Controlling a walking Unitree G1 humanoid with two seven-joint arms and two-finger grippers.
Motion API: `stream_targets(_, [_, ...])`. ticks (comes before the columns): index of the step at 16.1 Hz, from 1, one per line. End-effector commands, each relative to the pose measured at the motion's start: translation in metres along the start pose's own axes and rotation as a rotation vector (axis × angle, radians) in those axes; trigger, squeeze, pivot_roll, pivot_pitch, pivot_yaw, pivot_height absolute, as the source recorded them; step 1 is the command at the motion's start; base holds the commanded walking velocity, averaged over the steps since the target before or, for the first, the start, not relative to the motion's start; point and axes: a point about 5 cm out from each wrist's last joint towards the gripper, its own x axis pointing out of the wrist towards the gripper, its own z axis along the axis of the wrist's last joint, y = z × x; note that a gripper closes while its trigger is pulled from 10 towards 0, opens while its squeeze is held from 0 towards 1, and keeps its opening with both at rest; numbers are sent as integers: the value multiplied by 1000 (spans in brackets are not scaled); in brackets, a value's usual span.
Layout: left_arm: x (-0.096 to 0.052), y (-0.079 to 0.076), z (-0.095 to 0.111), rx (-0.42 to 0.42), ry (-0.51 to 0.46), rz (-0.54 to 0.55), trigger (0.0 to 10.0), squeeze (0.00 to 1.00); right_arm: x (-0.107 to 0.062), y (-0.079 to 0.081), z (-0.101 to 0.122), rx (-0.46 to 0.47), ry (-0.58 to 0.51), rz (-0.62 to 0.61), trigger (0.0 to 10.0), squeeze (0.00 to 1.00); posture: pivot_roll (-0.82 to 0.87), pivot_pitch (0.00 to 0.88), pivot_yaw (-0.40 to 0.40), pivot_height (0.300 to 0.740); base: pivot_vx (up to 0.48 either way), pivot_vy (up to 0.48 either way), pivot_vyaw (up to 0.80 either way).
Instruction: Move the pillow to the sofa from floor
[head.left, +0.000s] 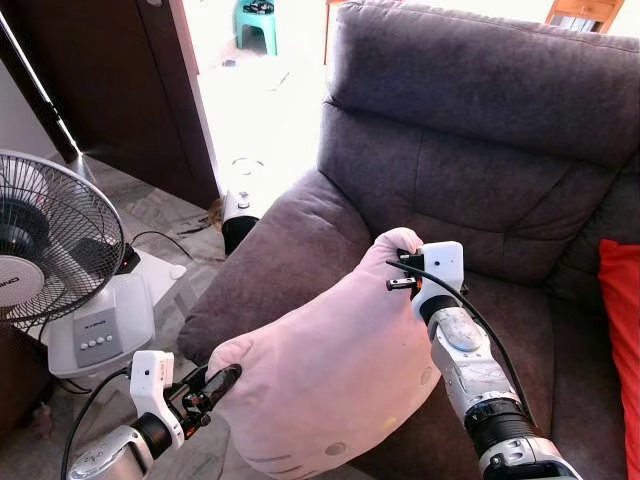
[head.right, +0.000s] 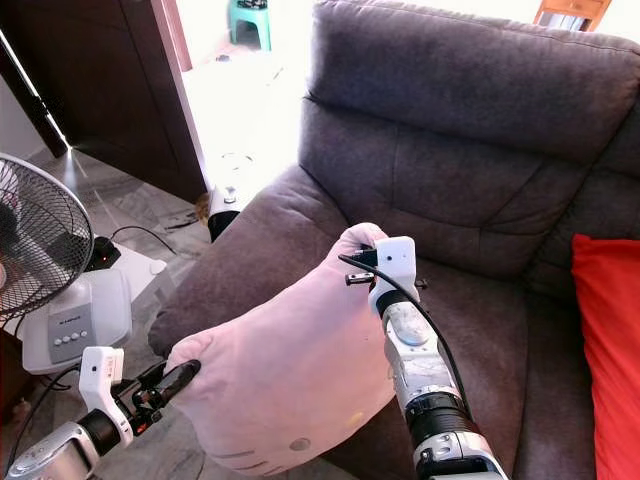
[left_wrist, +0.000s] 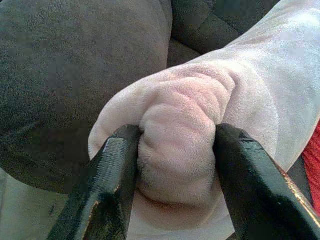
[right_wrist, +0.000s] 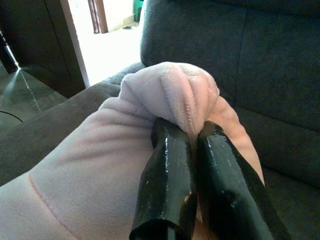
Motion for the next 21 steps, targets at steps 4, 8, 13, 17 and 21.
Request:
stream_targets(4, [2, -1, -1, -5, 5, 1, 0, 0, -2, -3, -5, -3, 25, -9, 10000, 0, 141, 143, -28, 740, 0, 0, 0])
stream_targets(8, [2, -2, 2, -10, -18, -2, 0, 0, -3, -2, -5, -2, 26, -8, 10000, 0, 142, 142, -28, 740, 0, 0, 0])
stream_targets(13, [9, -6, 13, 37, -61, 10, 0, 0, -3, -2, -5, 0, 24, -10, 10000, 0, 143, 141, -27, 740, 0, 0, 0])
stream_targets(17, [14, -7, 33, 201, -61, 41, 0, 0, -2, -1, -5, 1, 21, -10, 10000, 0, 144, 135, -24, 740, 0, 0, 0])
stream_targets(21, [21, 9, 75, 497, -164, 290, 10000, 0, -2, -2, -1, -11, -5, -20, 10000, 0, 152, 127, -19, 740, 0, 0, 0])
